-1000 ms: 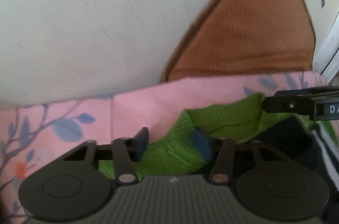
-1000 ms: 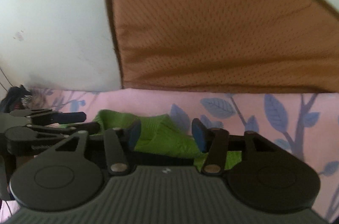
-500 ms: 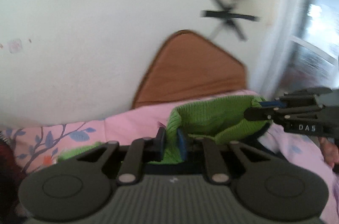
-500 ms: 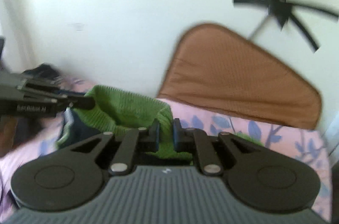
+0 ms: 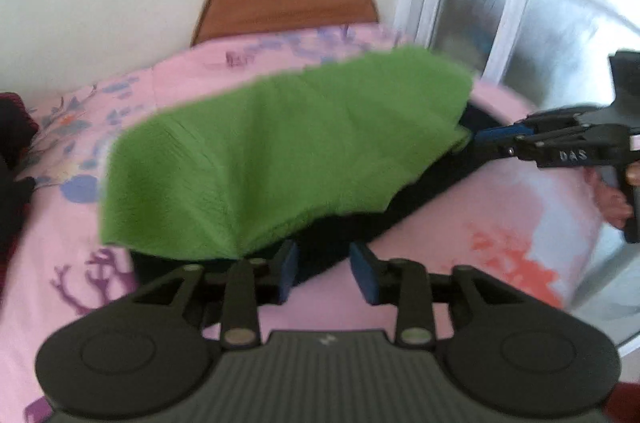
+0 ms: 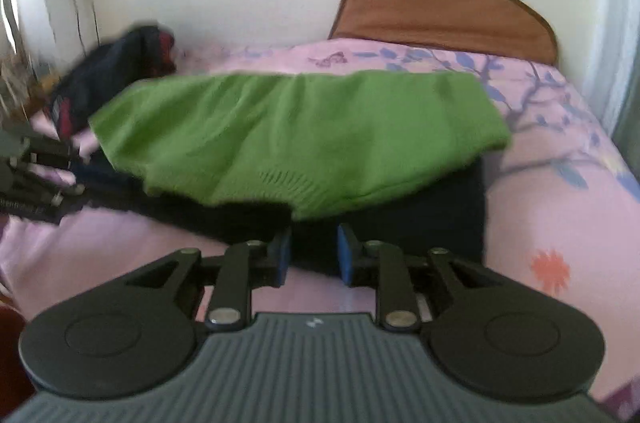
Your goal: Fold small clothes
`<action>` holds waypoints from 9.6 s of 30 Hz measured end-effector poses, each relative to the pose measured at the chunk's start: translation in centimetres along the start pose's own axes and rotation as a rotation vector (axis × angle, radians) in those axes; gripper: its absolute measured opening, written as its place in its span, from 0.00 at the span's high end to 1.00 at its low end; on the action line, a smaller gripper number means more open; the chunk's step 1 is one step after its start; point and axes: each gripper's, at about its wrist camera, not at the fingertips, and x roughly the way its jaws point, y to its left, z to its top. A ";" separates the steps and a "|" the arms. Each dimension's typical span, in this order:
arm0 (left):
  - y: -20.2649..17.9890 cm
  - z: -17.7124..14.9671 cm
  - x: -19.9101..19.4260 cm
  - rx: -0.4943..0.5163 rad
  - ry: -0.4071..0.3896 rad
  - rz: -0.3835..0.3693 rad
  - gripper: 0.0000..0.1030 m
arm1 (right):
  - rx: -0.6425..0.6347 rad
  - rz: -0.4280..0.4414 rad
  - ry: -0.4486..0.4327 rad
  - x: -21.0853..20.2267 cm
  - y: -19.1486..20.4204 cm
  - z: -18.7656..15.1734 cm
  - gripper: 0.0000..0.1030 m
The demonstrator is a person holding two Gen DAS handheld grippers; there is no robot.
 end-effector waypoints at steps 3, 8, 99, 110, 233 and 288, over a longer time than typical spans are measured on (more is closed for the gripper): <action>3.0 1.8 -3.3 -0.068 -0.106 0.071 0.48 | 0.048 -0.027 -0.120 -3.4 -0.8 1.7 0.68; 10.8 4.6 -0.2 -0.383 -0.068 0.148 0.27 | 0.081 -0.083 -0.236 -2.7 -2.3 5.8 0.56; 18.3 2.8 3.4 -0.580 -0.064 -0.027 0.15 | 0.177 0.244 -0.001 11.6 6.6 11.3 0.60; 16.7 1.0 3.0 -0.654 -0.029 -0.262 0.04 | 0.313 0.305 0.031 9.5 2.9 5.8 0.27; 10.0 -0.9 2.7 -0.321 -0.188 0.081 0.00 | 0.237 -0.010 -0.165 9.6 9.8 2.0 0.00; 10.2 -0.8 2.9 -0.343 -0.197 0.085 0.00 | 0.233 -0.017 -0.160 9.5 9.9 1.9 0.00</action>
